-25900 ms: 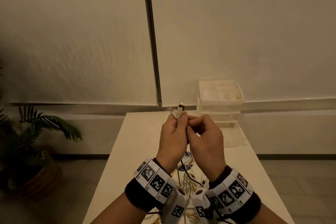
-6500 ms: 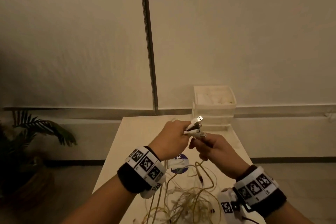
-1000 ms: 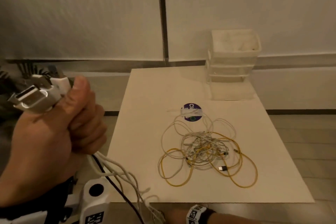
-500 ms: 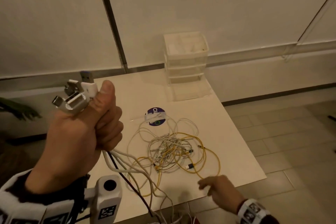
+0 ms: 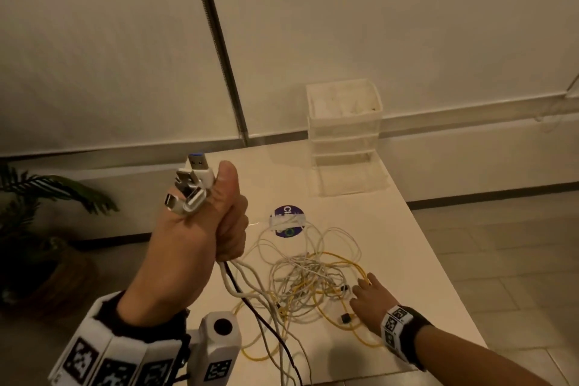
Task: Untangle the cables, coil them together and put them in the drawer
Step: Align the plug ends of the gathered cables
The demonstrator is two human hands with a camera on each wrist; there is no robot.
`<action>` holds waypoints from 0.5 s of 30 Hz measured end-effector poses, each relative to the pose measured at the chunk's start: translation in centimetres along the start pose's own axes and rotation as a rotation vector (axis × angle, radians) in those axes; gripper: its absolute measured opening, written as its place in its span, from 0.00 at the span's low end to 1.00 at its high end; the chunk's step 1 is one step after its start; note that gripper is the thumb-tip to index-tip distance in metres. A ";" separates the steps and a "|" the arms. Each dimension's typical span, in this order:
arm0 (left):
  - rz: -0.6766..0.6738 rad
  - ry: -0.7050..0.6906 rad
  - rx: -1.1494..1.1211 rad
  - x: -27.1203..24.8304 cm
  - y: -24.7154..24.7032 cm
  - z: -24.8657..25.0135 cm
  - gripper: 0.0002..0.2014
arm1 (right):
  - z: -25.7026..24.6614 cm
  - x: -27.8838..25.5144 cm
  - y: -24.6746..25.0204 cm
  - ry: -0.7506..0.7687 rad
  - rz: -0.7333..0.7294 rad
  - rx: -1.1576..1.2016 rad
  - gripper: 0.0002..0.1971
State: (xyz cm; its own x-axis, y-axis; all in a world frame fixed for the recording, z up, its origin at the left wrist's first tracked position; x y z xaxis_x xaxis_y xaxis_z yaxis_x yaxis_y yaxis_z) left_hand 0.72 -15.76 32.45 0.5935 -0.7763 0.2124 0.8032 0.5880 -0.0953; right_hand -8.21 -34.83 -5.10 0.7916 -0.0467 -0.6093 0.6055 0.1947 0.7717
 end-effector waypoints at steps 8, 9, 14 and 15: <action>0.033 -0.057 0.166 1.6 -0.6 -0.7 0.31 | 10.1 -6.9 13.7 0.019 0.600 1.173 0.07; 0.043 -0.042 0.177 2.0 -0.7 -1.1 0.32 | 11.1 -7.9 15.6 0.030 0.696 1.356 0.08; 0.171 -0.037 0.135 4.7 -1.0 -2.4 0.25 | 8.5 -11.9 24.8 0.397 0.826 2.040 0.09; 0.205 -0.038 0.111 5.3 -0.9 -2.6 0.23 | 7.2 -12.8 26.7 0.494 0.827 2.073 0.09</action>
State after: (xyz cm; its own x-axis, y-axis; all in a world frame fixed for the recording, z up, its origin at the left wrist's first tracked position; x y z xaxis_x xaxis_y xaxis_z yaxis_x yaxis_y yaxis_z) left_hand 3.29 -20.96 31.13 0.7396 -0.6301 0.2365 0.6543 0.7555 -0.0335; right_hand -1.54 -36.06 24.60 0.9520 -0.2893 0.1004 -0.2426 -0.9126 -0.3290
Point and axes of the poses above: each hand's wrist, its own x-axis towards the middle knuckle, its own y-axis out of the back of the hand, z = x × y, the point moved 8 cm from there along x, towards the middle knuckle, and after that the axes turned 7 degrees about -z, right-handed, at the moved point
